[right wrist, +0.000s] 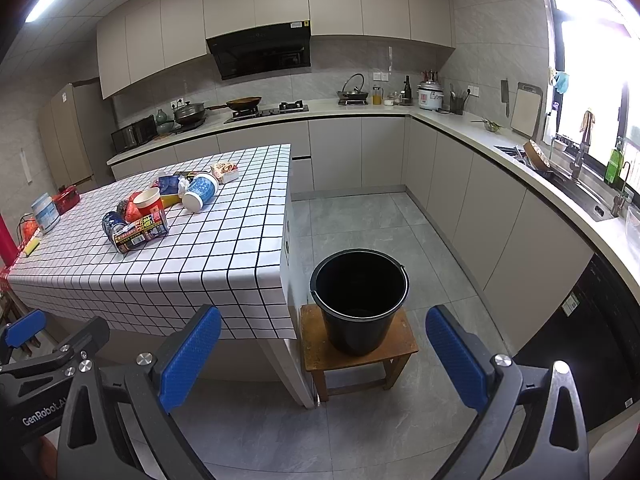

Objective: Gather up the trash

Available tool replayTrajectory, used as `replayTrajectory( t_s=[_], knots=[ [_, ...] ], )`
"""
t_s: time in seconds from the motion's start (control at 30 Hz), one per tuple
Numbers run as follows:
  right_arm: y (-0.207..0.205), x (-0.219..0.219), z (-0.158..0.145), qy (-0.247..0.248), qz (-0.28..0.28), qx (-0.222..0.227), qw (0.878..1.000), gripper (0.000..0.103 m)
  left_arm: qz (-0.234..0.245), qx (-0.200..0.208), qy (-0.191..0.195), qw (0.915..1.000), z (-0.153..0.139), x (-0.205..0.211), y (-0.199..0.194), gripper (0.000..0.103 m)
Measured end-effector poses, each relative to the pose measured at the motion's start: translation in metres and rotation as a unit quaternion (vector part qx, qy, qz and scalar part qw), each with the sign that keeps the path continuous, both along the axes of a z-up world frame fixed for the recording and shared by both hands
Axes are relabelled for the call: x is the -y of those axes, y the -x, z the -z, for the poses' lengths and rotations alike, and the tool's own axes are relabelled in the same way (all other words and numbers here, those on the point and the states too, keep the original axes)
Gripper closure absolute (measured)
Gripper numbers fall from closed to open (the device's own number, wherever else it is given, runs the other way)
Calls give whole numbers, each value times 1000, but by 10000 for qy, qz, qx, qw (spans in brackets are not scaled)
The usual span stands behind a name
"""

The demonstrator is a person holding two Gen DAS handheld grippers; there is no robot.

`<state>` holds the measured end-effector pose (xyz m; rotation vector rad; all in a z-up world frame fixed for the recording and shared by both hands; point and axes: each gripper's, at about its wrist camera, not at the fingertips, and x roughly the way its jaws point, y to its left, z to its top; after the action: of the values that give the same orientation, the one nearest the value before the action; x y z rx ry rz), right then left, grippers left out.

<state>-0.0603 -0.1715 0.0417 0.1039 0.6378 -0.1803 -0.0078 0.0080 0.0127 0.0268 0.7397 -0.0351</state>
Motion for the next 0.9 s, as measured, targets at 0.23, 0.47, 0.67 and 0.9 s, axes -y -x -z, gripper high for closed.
replayTrajectory(
  t_s=[0.23,0.47,0.67,0.9],
  knots=[
    [-1,0,0,2,3,-3,10000,0,-1,-12,3,10000,1,1,-1,0],
    [-4,0,1,-14,11,-21,10000,0,-2,-3,-15,10000,0,-1,-1,0],
    [-9,-6,2,-8,-20,-32,10000,0,-95,-30,-10,10000,0,-10,-5,0],
    [-16,-18,2,7,-98,-42,9999,0,-335,-51,-2,9994,1,-38,-14,0]
  ],
)
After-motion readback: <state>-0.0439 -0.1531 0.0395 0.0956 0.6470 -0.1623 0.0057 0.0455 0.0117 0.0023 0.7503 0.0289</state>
